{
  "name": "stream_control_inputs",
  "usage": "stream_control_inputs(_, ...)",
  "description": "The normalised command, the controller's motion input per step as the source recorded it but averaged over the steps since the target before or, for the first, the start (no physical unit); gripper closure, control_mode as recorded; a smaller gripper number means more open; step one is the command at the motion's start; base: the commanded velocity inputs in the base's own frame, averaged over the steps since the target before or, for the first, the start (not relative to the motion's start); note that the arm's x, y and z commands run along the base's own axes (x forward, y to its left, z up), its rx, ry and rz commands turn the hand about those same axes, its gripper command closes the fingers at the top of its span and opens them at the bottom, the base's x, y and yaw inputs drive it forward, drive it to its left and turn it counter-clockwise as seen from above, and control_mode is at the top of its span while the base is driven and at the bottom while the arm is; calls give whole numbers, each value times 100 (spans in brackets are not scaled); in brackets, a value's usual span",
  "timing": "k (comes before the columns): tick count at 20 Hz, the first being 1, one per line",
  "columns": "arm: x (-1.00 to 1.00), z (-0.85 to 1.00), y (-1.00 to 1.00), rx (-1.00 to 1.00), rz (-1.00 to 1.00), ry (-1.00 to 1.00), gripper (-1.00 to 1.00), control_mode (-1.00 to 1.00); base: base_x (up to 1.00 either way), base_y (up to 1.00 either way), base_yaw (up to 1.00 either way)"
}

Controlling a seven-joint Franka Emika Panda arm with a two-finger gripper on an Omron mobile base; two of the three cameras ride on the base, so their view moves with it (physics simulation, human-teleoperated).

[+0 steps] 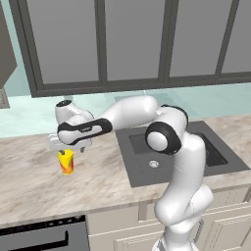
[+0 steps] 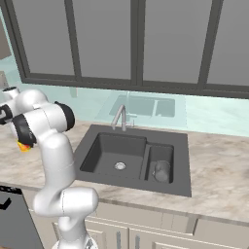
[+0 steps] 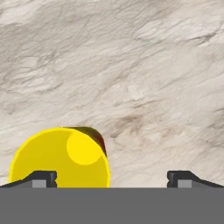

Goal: Move any existing items from the left basin to the right basin for drying. Then move the cup from the counter to the left basin of the sink for washing.

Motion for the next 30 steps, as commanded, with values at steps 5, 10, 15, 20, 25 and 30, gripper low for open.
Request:
stream_control_inputs(5, 0, -14, 0, 0, 0, 0, -100, -100, 0, 0, 0)
stream_control_inputs(10, 0, -13, 0, 0, 0, 0, -100, -100, 0, 0, 0)
stream_control_inputs(15, 0, -11, 0, 0, 0, 0, -100, -100, 0, 0, 0)
stream_control_inputs(20, 0, -12, 0, 0, 0, 1, -100, -100, 0, 0, 0)
stream_control_inputs(25, 0, -7, 0, 0, 0, 6, 100, -100, 0, 0, 0)
stream_control_inputs(30, 0, -5, 0, 0, 0, 2, 100, -100, 0, 0, 0)
